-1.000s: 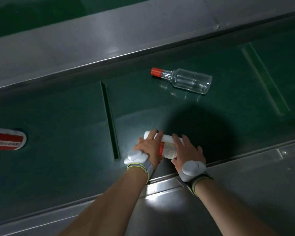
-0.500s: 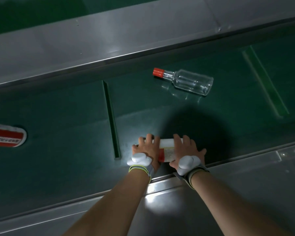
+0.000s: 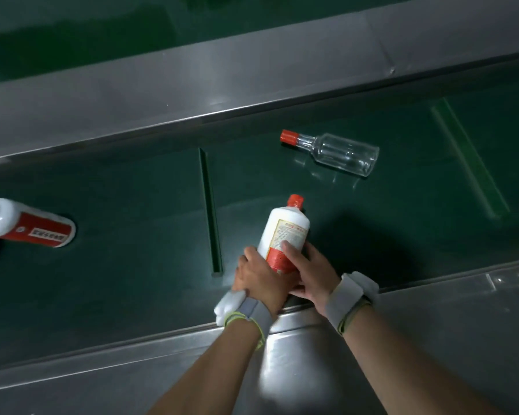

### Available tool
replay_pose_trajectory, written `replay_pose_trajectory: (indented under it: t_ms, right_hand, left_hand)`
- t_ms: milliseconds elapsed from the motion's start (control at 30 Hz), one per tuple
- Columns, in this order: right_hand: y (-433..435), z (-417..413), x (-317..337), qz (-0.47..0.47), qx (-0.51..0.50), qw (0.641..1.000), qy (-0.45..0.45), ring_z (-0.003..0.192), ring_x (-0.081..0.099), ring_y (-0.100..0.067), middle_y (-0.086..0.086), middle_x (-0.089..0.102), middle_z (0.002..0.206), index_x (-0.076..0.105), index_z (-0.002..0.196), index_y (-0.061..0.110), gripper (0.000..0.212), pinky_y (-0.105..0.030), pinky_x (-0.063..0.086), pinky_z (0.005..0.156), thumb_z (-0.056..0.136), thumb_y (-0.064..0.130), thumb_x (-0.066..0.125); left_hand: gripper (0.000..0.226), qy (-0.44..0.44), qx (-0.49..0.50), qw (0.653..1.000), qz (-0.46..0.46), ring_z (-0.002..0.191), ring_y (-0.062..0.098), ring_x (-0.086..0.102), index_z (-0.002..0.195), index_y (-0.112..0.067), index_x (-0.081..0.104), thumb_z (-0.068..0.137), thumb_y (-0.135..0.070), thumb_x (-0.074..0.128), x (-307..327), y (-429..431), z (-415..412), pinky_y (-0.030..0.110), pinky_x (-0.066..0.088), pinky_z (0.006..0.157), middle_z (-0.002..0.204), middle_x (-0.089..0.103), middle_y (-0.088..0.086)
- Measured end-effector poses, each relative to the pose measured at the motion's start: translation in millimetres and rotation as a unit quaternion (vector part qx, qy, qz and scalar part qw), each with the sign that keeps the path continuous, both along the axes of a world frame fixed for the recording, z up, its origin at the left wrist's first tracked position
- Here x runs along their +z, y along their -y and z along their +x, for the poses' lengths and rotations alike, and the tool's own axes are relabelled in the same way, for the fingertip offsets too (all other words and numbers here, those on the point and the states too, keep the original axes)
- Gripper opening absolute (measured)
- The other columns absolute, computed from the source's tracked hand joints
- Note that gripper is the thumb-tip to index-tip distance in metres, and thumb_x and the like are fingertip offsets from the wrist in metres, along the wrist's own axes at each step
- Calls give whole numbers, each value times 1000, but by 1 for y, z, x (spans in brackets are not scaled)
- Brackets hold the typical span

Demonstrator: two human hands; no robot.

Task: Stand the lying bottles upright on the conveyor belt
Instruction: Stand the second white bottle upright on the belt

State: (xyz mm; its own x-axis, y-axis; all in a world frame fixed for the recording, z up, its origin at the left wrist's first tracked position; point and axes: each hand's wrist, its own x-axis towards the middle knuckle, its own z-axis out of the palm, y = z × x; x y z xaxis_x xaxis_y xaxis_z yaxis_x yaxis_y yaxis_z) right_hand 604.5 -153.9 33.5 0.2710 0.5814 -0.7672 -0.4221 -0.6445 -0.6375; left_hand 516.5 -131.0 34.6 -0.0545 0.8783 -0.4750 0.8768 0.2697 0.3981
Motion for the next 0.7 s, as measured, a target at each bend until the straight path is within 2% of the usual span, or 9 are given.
replay_pose_trajectory:
  t_ms: [100,167,233,300,400,500,567,633,700]
  right_hand:
    - [-6,-2,17,96,-80,991,-42,74,64,-23,-18,66,93,64,96,9,20,-29,54,62,79,15,73]
    - [-7,6,24,108,-89,987,-79,75,62,-25,-18,65,93,64,106,5,44,-32,53,66,73,33,72]
    - [-4,18,25,91,-60,982,-153,80,61,-28,-20,64,97,61,118,2,69,-37,51,73,69,51,64]
    - [1,20,27,87,-23,969,-229,87,61,-32,-22,64,101,61,120,2,79,-41,50,82,73,64,53]
    - [1,15,27,122,-1,955,-271,94,61,-36,-23,64,107,60,124,2,91,-45,47,89,77,75,35]
    - [-5,12,34,133,2,963,-235,94,64,-32,-20,67,108,60,124,4,90,-40,53,84,75,74,31]
    - [-8,8,38,128,-2,975,-181,104,62,-37,-23,65,117,59,126,4,88,-46,50,94,74,72,36]
    - [-12,1,43,143,-5,983,-112,114,56,-45,-29,60,122,58,126,3,81,-57,43,101,75,65,50]
    - [-16,-5,49,175,5,984,-20,108,60,-44,-29,64,115,62,117,5,60,-60,44,98,77,49,67]
  left_hand:
    - [58,77,15,991,111,105,26,55,110,-18,48,66,-48,70,25,26,1,38,45,80,106,55,4]
    - [55,193,-8,971,139,95,18,54,106,-19,51,65,-54,62,36,35,-8,33,45,78,101,54,0]
    - [49,318,29,943,89,81,16,54,97,-18,53,68,-57,57,40,33,-15,31,44,73,90,56,1]
    - [53,413,127,902,-13,71,19,53,93,-14,55,67,-59,61,43,25,-18,36,43,67,78,55,8]
    - [70,483,160,853,-117,76,22,64,104,-16,51,53,-59,71,47,17,-14,41,53,68,90,65,12]
    - [78,499,114,856,-78,95,19,66,120,-20,50,53,-53,75,51,17,-17,42,55,85,108,68,6]
    - [79,467,84,879,-38,100,20,65,123,-21,49,56,-57,72,56,16,-18,42,52,89,111,67,2]
    - [80,373,53,926,8,100,20,63,129,-26,44,62,-65,62,60,16,-16,36,49,86,111,64,-2]
    - [69,286,31,957,44,108,25,58,140,-28,36,80,-61,46,59,15,-13,35,45,89,121,59,4]
